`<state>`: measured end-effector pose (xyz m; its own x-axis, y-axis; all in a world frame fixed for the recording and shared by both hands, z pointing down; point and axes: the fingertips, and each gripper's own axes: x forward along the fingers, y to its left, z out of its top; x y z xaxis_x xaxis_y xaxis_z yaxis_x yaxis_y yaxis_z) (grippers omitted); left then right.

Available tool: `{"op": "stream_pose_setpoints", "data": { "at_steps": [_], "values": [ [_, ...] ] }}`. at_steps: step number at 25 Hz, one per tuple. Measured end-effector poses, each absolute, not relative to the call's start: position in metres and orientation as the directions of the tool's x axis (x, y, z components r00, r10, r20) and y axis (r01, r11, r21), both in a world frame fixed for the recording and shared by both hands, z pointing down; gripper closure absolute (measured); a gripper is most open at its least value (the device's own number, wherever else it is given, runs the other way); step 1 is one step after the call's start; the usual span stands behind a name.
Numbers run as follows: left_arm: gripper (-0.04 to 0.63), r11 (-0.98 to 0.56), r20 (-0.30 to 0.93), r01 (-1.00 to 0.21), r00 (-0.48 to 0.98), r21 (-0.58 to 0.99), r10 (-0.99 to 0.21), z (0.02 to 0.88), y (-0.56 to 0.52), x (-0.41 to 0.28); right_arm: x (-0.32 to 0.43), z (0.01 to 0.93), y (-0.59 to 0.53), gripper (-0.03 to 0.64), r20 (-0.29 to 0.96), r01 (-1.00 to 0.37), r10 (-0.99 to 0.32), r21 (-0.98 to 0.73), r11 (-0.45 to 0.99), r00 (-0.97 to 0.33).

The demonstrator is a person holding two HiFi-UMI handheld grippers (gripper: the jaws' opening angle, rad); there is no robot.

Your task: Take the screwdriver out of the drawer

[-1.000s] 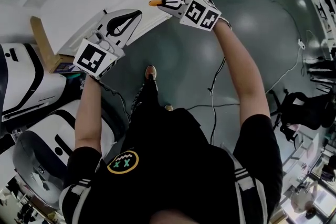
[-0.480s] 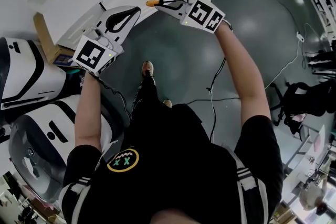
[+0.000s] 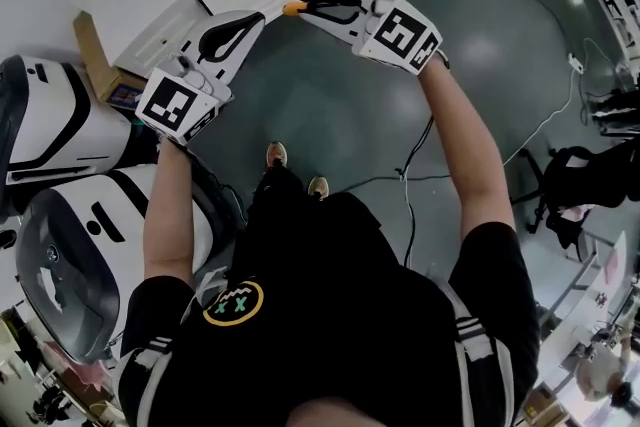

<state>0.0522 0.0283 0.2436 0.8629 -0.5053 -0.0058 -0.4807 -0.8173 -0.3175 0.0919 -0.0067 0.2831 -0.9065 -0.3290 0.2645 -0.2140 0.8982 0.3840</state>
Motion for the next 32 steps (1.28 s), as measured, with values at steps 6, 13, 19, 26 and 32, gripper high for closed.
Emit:
{"op": "stream_pose_setpoints", "data": {
  "at_steps": [6, 13, 19, 26, 32],
  "values": [
    [0.575, -0.817, -0.004, -0.477, 0.864, -0.323, -0.503, 0.236, 0.044, 0.051, 0.095, 0.259, 0.023, 0.526, 0.198, -0.232, -0.329, 0.393, 0.889, -0.923],
    [0.575, -0.834, -0.016, -0.459, 0.878, -0.307, -0.478, 0.231, 0.057, 0.043, 0.094, 0.245, 0.044, 0.528, 0.135, -0.292, -0.358, 0.358, 0.887, -0.924],
    [0.575, -0.847, -0.032, -0.434, 0.894, -0.306, -0.446, 0.226, 0.065, 0.034, 0.088, 0.235, 0.056, 0.574, 0.098, -0.345, -0.400, 0.346, 0.872, -0.911],
    [0.575, -0.858, -0.041, -0.412, 0.906, -0.307, -0.421, 0.222, 0.074, 0.014, 0.073, 0.238, 0.064, 0.574, 0.080, -0.401, -0.447, 0.322, 0.858, -0.891],
    [0.575, -0.861, -0.039, -0.416, 0.905, -0.294, -0.424, 0.227, 0.077, -0.007, 0.054, 0.239, 0.073, 0.574, 0.066, -0.407, -0.445, 0.305, 0.861, -0.893]
  ]
}}
